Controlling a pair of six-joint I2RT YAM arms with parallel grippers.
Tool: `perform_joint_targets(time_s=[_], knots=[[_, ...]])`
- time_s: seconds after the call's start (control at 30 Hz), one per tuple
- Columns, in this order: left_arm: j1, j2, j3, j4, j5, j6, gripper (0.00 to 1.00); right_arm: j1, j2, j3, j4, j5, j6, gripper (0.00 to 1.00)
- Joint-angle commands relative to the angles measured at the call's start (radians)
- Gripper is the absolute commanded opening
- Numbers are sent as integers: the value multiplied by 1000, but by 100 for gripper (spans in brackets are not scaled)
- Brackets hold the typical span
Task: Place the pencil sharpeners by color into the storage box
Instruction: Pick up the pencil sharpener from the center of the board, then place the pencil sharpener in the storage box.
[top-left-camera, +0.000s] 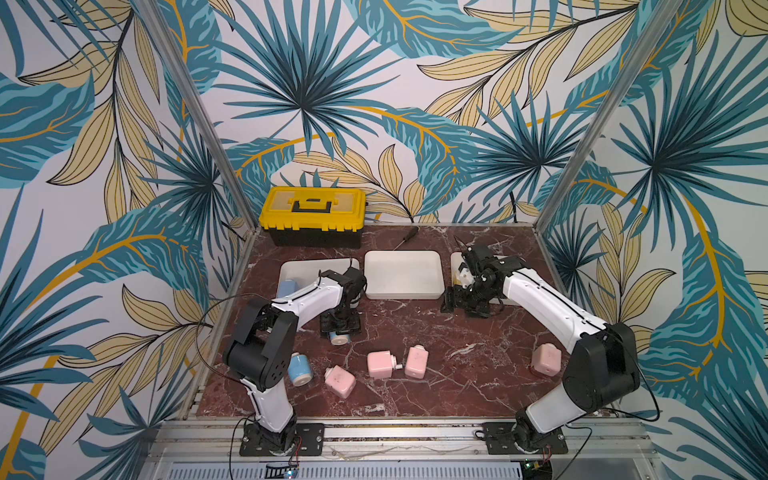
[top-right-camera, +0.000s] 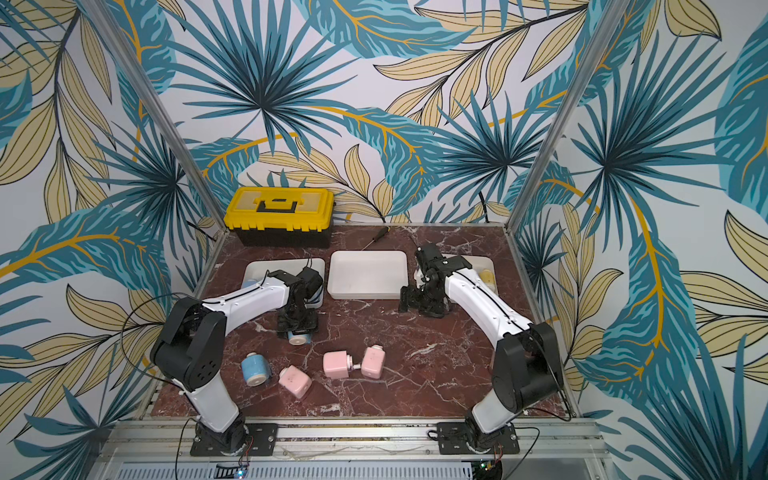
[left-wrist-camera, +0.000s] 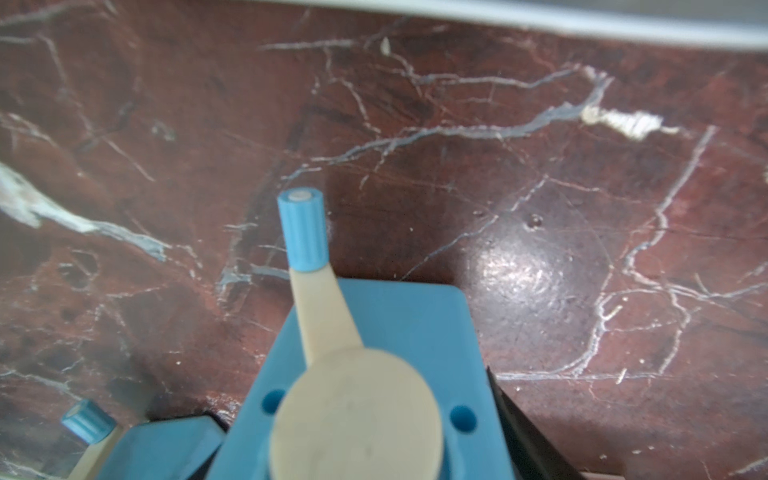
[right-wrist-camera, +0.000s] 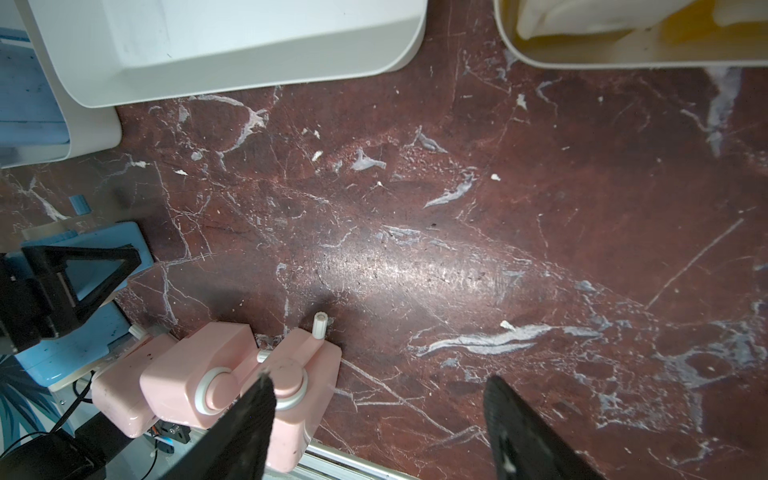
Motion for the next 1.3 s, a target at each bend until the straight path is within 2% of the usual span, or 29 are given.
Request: perform_joint_targets(time_s=[0.0, 0.17, 0.4, 0.53, 0.87, 1.27], knots=[[-4, 2, 19, 20, 3, 12, 72, 3, 17, 14, -22, 6, 10, 80], [-4, -1, 27, 19, -9, 7, 70, 3, 16, 17, -20, 4, 11, 80], [-2, 10, 42, 18, -7, 14, 51, 3, 22, 20, -22, 4, 9, 80], [-2, -2, 41, 16, 3, 18, 47, 3, 21, 22, -26, 5, 9, 80], [20, -143, 19, 2, 34, 66, 46, 3, 27, 45, -34, 5, 10, 80], [142, -263, 92, -41, -23, 248, 45, 3, 34, 75, -63, 9, 0, 80]])
